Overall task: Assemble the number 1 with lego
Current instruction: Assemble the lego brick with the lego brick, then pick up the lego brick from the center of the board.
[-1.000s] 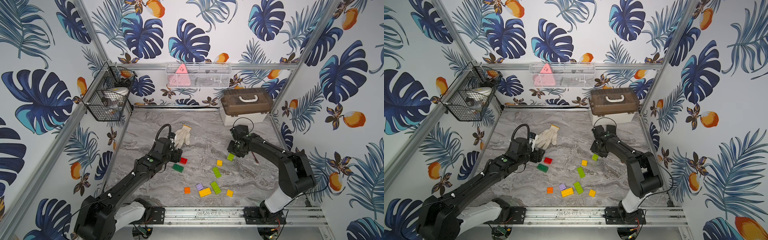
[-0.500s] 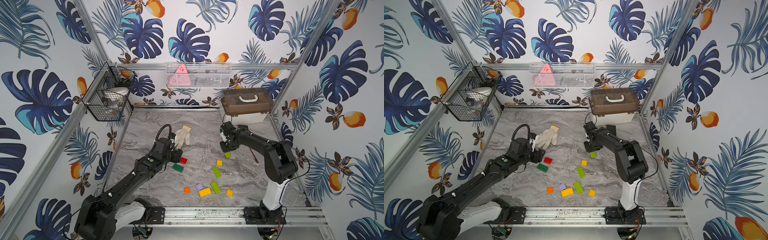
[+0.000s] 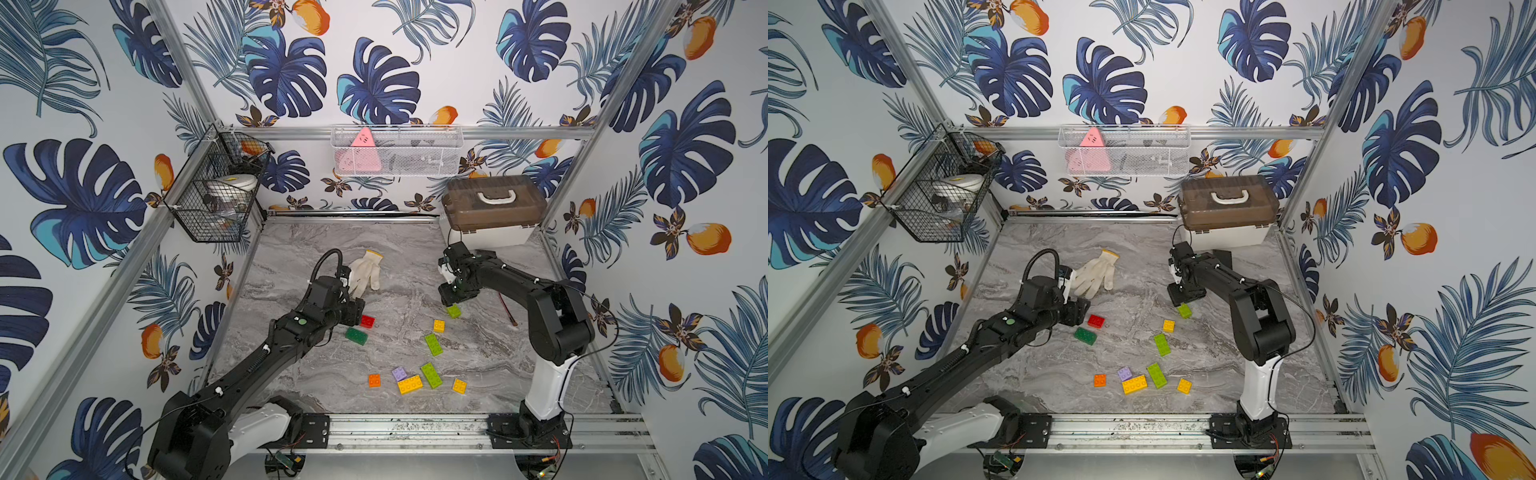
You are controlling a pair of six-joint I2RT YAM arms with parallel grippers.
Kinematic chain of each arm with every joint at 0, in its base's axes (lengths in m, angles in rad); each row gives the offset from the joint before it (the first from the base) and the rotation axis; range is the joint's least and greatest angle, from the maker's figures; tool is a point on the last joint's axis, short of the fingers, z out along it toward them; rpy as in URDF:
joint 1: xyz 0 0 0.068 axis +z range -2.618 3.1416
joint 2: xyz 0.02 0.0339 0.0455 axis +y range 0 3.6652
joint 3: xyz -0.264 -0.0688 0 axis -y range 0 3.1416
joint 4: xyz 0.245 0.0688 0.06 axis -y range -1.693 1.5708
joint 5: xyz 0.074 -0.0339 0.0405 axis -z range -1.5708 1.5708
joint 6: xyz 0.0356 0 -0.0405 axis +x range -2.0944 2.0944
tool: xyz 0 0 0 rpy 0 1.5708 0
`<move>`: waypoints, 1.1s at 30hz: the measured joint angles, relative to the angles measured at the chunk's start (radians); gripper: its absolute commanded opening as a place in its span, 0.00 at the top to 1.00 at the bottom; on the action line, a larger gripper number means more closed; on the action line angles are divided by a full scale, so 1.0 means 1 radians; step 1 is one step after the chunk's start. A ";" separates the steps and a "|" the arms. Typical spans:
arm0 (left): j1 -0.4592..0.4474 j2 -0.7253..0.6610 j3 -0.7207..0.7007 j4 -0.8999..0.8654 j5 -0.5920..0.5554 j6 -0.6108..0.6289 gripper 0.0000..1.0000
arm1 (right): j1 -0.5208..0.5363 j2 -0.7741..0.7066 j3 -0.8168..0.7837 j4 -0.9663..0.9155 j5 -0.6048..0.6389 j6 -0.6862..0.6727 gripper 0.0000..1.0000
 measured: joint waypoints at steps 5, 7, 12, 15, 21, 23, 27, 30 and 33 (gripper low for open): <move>0.000 -0.003 -0.002 0.000 -0.006 0.000 0.27 | 0.121 -0.245 -0.183 0.011 0.008 0.094 0.45; 0.000 -0.001 -0.002 0.000 -0.006 -0.001 0.27 | 0.210 -0.297 -0.256 0.003 0.031 0.148 0.45; 0.000 0.006 0.002 -0.003 -0.003 -0.001 0.28 | 0.351 -0.425 -0.415 0.002 0.027 0.320 0.43; 0.000 0.005 0.002 -0.004 -0.003 -0.002 0.28 | 0.390 -0.433 -0.451 0.006 0.027 0.389 0.40; 0.000 -0.003 0.001 -0.003 -0.003 -0.003 0.28 | 0.423 -0.358 -0.436 0.041 0.035 0.454 0.40; 0.000 -0.003 0.000 -0.003 -0.003 -0.003 0.28 | 0.429 -0.329 -0.426 0.055 0.035 0.473 0.41; 0.000 -0.003 0.000 -0.003 -0.007 -0.004 0.28 | 0.429 -0.268 -0.402 0.082 0.037 0.484 0.44; -0.001 -0.003 -0.001 -0.003 -0.006 -0.004 0.28 | 0.429 -0.227 -0.379 0.090 0.046 0.495 0.45; -0.001 -0.003 -0.001 -0.003 -0.006 -0.004 0.28 | 0.429 -0.199 -0.366 0.095 0.056 0.495 0.47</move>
